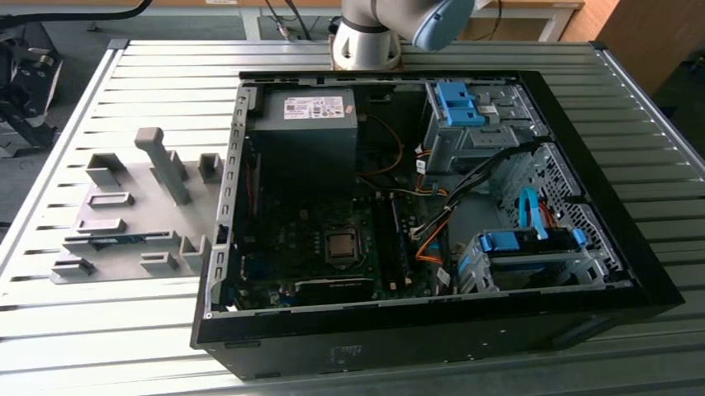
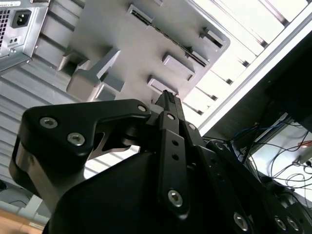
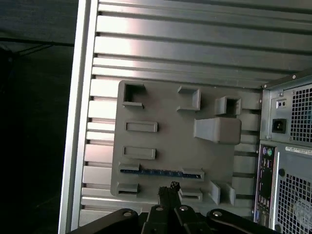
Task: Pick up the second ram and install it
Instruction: 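Pick up the second ram and move it above second insertion slot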
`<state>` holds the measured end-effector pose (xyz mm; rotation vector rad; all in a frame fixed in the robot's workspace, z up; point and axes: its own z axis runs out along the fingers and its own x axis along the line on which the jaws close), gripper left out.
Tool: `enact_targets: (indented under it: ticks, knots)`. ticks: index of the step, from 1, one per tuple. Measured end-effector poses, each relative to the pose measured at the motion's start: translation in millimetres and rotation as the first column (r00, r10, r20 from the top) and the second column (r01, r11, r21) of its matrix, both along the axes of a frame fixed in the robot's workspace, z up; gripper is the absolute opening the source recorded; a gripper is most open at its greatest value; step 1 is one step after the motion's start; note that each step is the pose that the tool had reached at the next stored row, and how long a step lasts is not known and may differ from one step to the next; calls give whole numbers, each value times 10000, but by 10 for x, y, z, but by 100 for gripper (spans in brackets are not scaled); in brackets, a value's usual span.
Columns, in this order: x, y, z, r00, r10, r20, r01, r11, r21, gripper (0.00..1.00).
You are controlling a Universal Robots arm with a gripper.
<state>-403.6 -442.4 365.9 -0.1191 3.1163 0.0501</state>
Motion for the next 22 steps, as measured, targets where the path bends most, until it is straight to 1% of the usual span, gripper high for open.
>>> enact_targets:
  ticks: [2, 5, 6, 7, 9, 12, 14, 17, 18, 19, 20, 22]
  knots:
    - [-2, 0, -1, 9996, 298, 0, -298, 9996, 0, 11]
    - [-5, 0, -2, 9971, 764, 0, -764, 9971, 0, 11]
    - [-9, 0, -3, 9932, 1162, 0, -1162, 9932, 0, 11]
    - [-13, 0, -5, 9840, 1781, -1, -1781, 9840, -1, 11]
    - [-15, 0, -6, 9778, 2094, -2, -2094, 9778, -1, 11]
    - [-18, 0, -9, 9660, 2584, -1, -2584, 9660, 0, 11]
    - [-19, 0, -11, 9566, 2912, -1, -2912, 9566, -1, 11]
    - [-21, 0, -13, 9396, 3422, -1, -3422, 9396, 0, 11]
    - [-21, 0, -14, 9351, 3545, -1, -3545, 9351, 0, 11]
    - [-21, 0, -14, 9330, 3598, -1, -3598, 9330, -1, 11]
    - [-21, 0, -14, 9323, 3618, 0, -3618, 9323, 0, 11]
    - [-21, 0, -14, 9321, 3622, -1, -3622, 9321, 0, 11]
